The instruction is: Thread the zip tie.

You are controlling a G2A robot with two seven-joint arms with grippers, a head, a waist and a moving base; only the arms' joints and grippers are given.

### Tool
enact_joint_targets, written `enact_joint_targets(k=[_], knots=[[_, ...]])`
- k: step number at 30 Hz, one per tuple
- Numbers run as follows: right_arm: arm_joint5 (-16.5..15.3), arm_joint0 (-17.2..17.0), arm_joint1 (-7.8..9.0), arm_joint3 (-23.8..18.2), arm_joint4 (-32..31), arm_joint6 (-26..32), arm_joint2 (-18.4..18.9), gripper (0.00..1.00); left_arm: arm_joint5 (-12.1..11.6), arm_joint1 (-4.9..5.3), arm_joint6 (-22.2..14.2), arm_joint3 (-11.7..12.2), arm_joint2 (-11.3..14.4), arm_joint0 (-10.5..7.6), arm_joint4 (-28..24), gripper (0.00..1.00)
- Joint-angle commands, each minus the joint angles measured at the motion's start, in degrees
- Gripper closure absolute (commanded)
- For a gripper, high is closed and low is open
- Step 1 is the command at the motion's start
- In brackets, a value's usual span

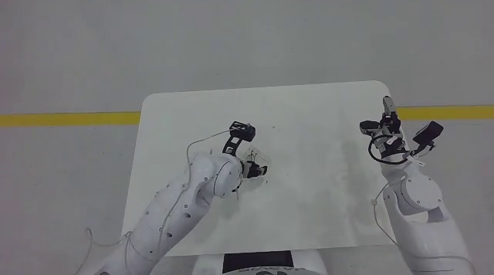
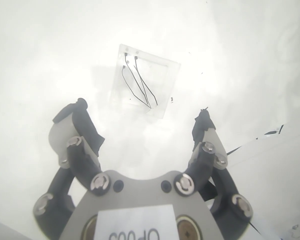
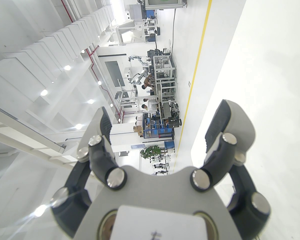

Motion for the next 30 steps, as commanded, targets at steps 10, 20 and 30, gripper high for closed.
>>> enact_joint_targets(k=[10, 20, 30], knots=[[0.0, 0.0, 0.0, 0.0, 0.0, 0.0, 0.0, 0.0, 0.0, -0.33, 3.7, 1.1, 1.1, 0.2, -1.1, 0.0], [0.0, 0.0, 0.0, 0.0, 0.0, 0.0, 0.0, 0.0, 0.0, -1.54, 6.1, 3.2, 1.8, -0.39, -0.6, 0.0], [0.0, 0.0, 0.0, 0.0, 0.0, 0.0, 0.0, 0.0, 0.0, -1.72, 6.7, 3.8, 1.2, 0.45, 0.5, 0.0]])
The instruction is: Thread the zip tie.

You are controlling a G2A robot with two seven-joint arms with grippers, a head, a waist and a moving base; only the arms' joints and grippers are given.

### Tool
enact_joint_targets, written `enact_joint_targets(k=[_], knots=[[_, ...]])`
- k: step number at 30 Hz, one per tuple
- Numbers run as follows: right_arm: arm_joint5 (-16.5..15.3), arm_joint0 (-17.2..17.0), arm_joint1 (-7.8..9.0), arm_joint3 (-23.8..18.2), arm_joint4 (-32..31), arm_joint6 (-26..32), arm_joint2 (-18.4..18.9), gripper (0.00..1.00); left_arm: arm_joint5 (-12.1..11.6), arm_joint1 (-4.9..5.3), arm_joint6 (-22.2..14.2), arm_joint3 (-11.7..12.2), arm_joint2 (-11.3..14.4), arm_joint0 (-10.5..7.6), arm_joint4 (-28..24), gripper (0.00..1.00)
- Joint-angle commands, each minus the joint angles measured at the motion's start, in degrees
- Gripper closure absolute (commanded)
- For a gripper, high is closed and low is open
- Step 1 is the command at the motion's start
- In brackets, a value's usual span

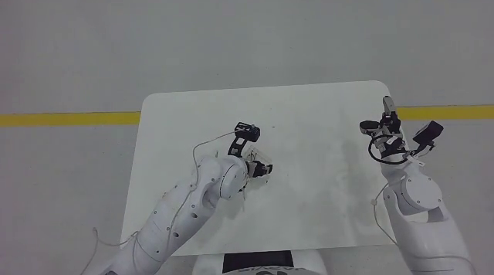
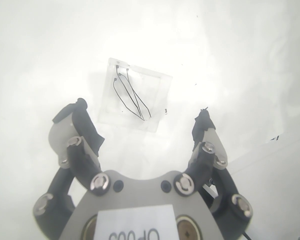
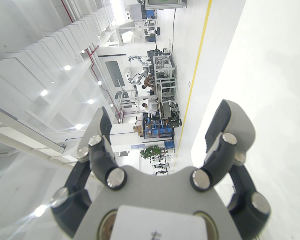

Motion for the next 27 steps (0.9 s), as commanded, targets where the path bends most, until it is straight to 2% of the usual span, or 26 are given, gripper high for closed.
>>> enact_joint_targets(k=[1, 7, 9, 13, 15, 16, 17, 19, 22, 27], knots=[[0.0, 0.0, 0.0, 0.0, 0.0, 0.0, 0.0, 0.0, 0.0, -0.02, -0.1, 0.1, -0.2, 0.01, 0.8, 0.0], [0.0, 0.0, 0.0, 0.0, 0.0, 0.0, 0.0, 0.0, 0.0, -0.02, -0.1, 0.1, -0.2, 0.01, 0.8, 0.0], [0.0, 0.0, 0.0, 0.0, 0.0, 0.0, 0.0, 0.0, -0.6, -0.02, 1.0, 0.1, -0.2, 0.32, 0.2, 0.0], [0.0, 0.0, 0.0, 0.0, 0.0, 0.0, 0.0, 0.0, 0.0, -0.04, 1.0, -1.2, -0.4, 0.82, 0.9, 0.0], [0.0, 0.0, 0.0, 0.0, 0.0, 0.0, 0.0, 0.0, 0.0, -0.15, 0.3, -2.3, -0.5, 0.98, 1.6, 0.22], [0.0, 0.0, 0.0, 0.0, 0.0, 0.0, 0.0, 0.0, 0.0, -0.22, 0.1, -2.6, -0.5, 1.1, 2.0, 0.42], [0.0, 0.0, 0.0, 0.0, 0.0, 0.0, 0.0, 0.0, 0.0, -0.34, -0.3, -3.0, -0.6, 1.27, 2.5, 0.53], [0.0, 0.0, 0.0, 0.0, 0.0, 0.0, 0.0, 0.0, 0.0, -0.54, -0.6, -3.3, -0.7, 1.42, 3.1, 0.61], [0.0, 0.0, 0.0, 0.0, 0.0, 0.0, 0.0, 0.0, 0.0, -0.9, -1.0, -2.3, -0.9, 1.0, 2.6, 0.82], [0.0, 0.0, 0.0, 0.0, 0.0, 0.0, 0.0, 0.0, 0.0, -1.5, -1.3, 0.2, -0.6, -0.03, 2.4, 0.89]])
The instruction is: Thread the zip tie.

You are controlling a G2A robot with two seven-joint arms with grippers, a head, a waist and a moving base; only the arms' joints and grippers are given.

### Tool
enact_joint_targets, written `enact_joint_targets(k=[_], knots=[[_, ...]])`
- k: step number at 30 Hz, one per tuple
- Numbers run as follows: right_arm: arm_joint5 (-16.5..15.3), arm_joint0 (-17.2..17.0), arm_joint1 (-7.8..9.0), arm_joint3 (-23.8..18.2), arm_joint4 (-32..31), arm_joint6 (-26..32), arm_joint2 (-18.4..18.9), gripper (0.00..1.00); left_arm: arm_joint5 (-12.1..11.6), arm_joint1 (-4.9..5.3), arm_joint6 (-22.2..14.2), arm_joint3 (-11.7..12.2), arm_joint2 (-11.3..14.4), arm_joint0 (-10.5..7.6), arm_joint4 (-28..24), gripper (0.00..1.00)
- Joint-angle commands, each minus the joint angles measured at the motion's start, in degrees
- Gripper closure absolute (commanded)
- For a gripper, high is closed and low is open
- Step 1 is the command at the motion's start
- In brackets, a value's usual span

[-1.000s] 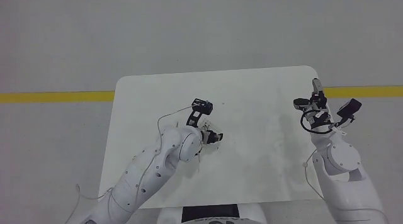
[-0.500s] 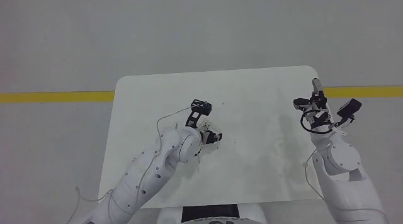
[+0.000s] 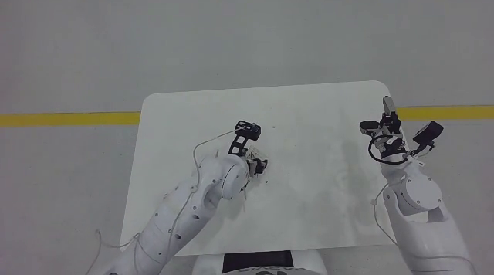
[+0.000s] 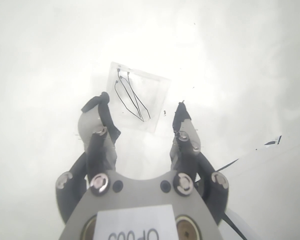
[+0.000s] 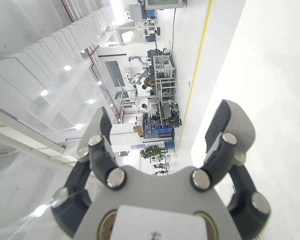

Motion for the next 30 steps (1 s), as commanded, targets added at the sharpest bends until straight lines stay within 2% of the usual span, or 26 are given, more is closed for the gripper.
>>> enact_joint_targets(k=[1, 11, 15, 19, 28, 30], knots=[[0.0, 0.0, 0.0, 0.0, 0.0, 0.0, 0.0, 0.0, 0.0, -0.23, 0.0, 1.1, 0.0, -0.3, 0.0, 0.89], [0.0, 0.0, 0.0, 0.0, 0.0, 0.0, 0.0, 0.0, 0.0, -1.34, -0.1, 6.9, 0.7, -2.53, -1.7, 0.91], [0.0, 0.0, 0.0, 0.0, 0.0, 0.0, 0.0, 0.0, 0.0, -1.78, 0.2, 9.2, 1.1, -3.52, -2.5, 0.83], [0.0, 0.0, 0.0, 0.0, 0.0, 0.0, 0.0, 0.0, 0.0, -2.12, 0.3, 10.8, 1.7, -4.52, -3.2, 0.8], [0.0, 0.0, 0.0, 0.0, 0.0, 0.0, 0.0, 0.0, 0.0, -2.66, 0.1, 13.2, 3.0, -6.27, -3.9, 0.84], [0.0, 0.0, 0.0, 0.0, 0.0, 0.0, 0.0, 0.0, 0.0, -2.81, 0.1, 13.8, 3.2, -6.61, -4.1, 0.8]])
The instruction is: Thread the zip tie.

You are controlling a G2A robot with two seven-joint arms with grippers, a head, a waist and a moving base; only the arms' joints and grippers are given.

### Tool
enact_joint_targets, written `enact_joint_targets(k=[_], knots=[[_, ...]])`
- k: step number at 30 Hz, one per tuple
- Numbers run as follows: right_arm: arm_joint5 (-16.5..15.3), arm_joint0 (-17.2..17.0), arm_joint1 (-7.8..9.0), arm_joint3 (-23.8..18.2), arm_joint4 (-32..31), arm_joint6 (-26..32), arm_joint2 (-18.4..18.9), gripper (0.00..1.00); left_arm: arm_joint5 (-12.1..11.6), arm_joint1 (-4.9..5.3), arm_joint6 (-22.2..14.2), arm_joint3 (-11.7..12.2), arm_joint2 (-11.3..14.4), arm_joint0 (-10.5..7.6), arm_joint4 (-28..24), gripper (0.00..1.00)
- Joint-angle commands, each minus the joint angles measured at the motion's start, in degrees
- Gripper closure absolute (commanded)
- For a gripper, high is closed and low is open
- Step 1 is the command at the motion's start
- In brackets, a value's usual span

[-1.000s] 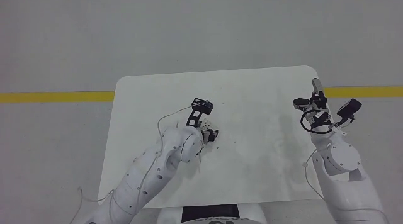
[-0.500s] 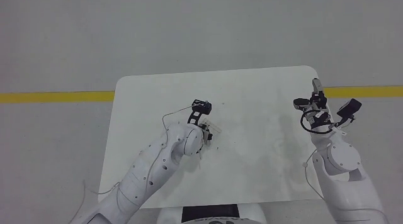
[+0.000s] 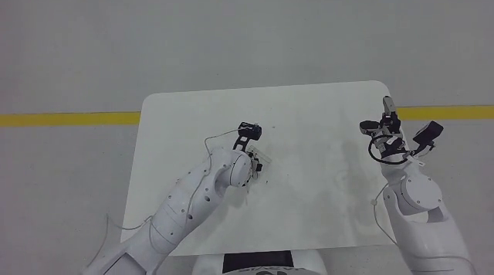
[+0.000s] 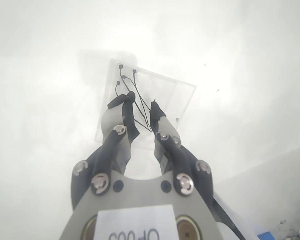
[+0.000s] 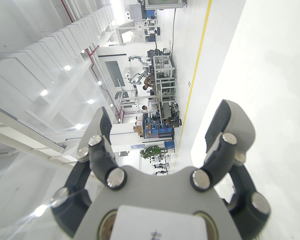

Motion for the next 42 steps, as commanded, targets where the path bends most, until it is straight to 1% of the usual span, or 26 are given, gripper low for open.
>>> enact_joint_targets(k=[1, 4, 15, 25, 28, 30, 35, 36, 38, 42], knots=[[0.0, 0.0, 0.0, 0.0, 0.0, 0.0, 0.0, 0.0, 0.0, -0.18, 0.1, 0.7, 0.2, -0.35, -0.3, 0.8], [0.0, 0.0, 0.0, 0.0, 0.0, 0.0, 0.0, 0.0, 0.0, -0.47, 0.4, 1.7, 0.7, -0.88, -0.6, 0.78], [0.0, 0.0, 0.0, 0.0, 0.0, 0.0, 0.0, 0.0, 0.0, -1.45, 0.7, 5.5, 2.0, -2.86, -1.3, 0.79], [0.0, 0.0, 0.0, 0.0, 0.0, 0.0, 0.0, 0.0, 0.0, -2.63, 0.5, 8.0, 2.4, -3.84, -0.5, 0.78], [0.0, 0.0, 0.0, 0.0, 0.0, 0.0, 0.0, 0.0, 0.0, -3.0, 0.3, 8.6, 2.6, -4.12, -0.3, 0.83], [0.0, 0.0, 0.0, 0.0, 0.0, 0.0, 0.0, 0.0, 0.0, -3.2, 0.2, 8.9, 2.6, -4.25, -0.1, 0.85], [0.0, 0.0, 0.0, 0.0, 0.0, 0.0, 0.0, 0.0, 0.0, -3.68, -0.1, 9.3, 2.3, -4.24, 0.7, 0.85], [0.0, 0.0, 0.0, 0.0, 0.0, 0.0, 0.0, 0.0, 0.0, -3.75, -0.2, 9.4, 2.2, -4.21, 0.8, 0.87], [0.0, 0.0, 0.0, 0.0, 0.0, 0.0, 0.0, 0.0, 0.0, -3.9, -0.3, 9.4, 2.1, -4.11, 1.2, 0.87], [0.0, 0.0, 0.0, 0.0, 0.0, 0.0, 0.0, 0.0, 0.0, -4.19, -0.7, 9.2, 1.6, -3.8, 2.0, 0.91]])
